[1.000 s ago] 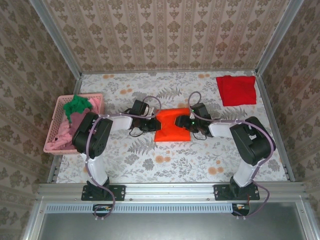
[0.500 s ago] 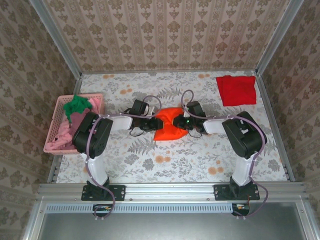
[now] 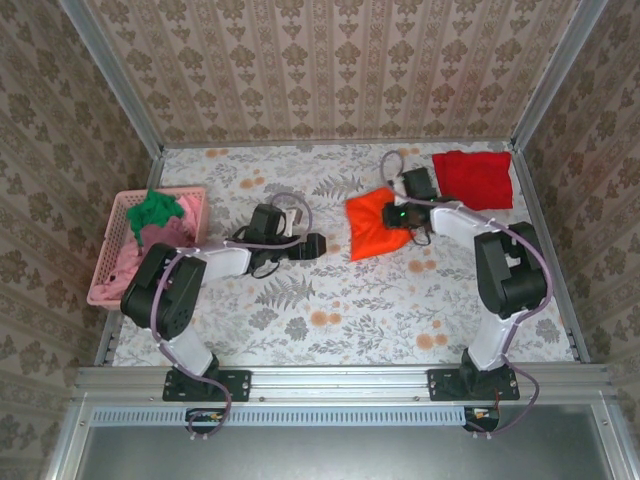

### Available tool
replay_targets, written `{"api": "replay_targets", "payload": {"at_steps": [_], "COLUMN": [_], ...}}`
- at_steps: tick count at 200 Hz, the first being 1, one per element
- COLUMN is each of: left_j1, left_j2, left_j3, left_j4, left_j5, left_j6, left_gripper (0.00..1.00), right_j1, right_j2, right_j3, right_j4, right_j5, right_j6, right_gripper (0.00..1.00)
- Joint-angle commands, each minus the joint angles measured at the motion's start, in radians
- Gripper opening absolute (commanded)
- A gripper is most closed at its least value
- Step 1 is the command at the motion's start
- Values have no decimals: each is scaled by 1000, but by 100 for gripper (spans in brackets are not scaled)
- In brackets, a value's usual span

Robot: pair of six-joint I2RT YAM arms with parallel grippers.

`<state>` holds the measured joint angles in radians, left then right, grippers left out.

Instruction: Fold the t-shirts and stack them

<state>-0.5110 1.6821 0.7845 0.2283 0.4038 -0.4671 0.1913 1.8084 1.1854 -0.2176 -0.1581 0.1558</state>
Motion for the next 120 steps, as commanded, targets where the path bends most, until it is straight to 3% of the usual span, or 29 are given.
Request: {"api": "replay_targets", "payload": {"at_steps": [1, 57, 120], "left_j1": [-17, -44, -49], "left_j2": [-13, -22, -26], "left_j3": [-4, 0, -6], "left_j4": [65, 104, 89], "left_j5": [-5, -10, 9], "left_j6": [104, 192, 202], "left_gripper": [100, 100, 100], "right_j1": [-67, -229, -313], "right_j2": [4, 165, 304], "right_j3": [97, 421, 771], "right_j4": [-93, -248, -491], "right_j5": [55, -20, -151], "right_j6": [-149, -333, -451], "right_gripper": [0, 0, 0]}}
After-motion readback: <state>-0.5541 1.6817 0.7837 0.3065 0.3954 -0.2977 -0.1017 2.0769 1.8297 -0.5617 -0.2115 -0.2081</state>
